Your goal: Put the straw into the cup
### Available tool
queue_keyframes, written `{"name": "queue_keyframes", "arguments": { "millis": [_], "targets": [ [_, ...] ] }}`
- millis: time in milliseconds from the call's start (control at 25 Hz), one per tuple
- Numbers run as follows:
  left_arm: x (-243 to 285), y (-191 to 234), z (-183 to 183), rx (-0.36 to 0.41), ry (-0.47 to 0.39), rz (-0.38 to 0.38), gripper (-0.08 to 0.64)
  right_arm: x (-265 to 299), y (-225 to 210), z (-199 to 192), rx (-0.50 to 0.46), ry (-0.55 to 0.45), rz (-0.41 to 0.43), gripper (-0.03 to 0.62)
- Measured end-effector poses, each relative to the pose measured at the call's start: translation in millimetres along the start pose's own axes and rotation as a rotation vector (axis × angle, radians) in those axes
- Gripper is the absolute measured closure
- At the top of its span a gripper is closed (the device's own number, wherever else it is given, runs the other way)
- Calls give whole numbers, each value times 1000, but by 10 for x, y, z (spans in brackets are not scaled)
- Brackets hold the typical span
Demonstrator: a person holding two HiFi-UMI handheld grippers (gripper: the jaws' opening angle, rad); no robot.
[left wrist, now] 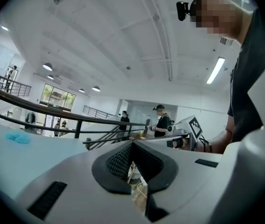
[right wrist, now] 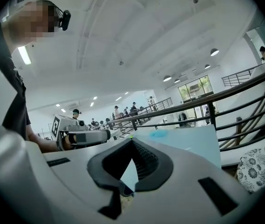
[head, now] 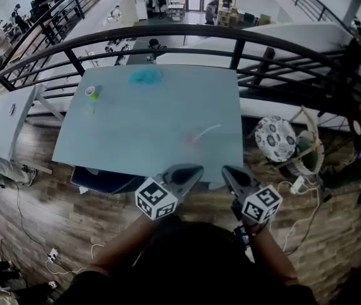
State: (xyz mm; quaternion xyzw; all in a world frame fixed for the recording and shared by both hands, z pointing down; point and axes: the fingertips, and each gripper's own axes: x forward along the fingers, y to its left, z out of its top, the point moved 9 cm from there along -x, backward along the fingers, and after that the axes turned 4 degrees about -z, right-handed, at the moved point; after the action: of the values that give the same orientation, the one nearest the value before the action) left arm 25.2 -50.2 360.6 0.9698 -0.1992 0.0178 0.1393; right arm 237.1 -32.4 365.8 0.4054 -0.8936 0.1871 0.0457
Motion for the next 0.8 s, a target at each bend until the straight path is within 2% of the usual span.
{"name": "queue_keyframes", "arguments": {
  "millis": [240, 480, 800],
  "targets": [
    [-13, -517, -187, -22, -7, 49, 548, -410, 11, -207, 19, 1, 35, 581],
    [-182, -752, -348, -35, -4, 82, 548, -545, 183, -346, 5, 2, 65, 581],
    [-450, -991, -440, -45, -11, 61, 548, -692, 605, -468, -19, 19, 109, 581]
  ]
}}
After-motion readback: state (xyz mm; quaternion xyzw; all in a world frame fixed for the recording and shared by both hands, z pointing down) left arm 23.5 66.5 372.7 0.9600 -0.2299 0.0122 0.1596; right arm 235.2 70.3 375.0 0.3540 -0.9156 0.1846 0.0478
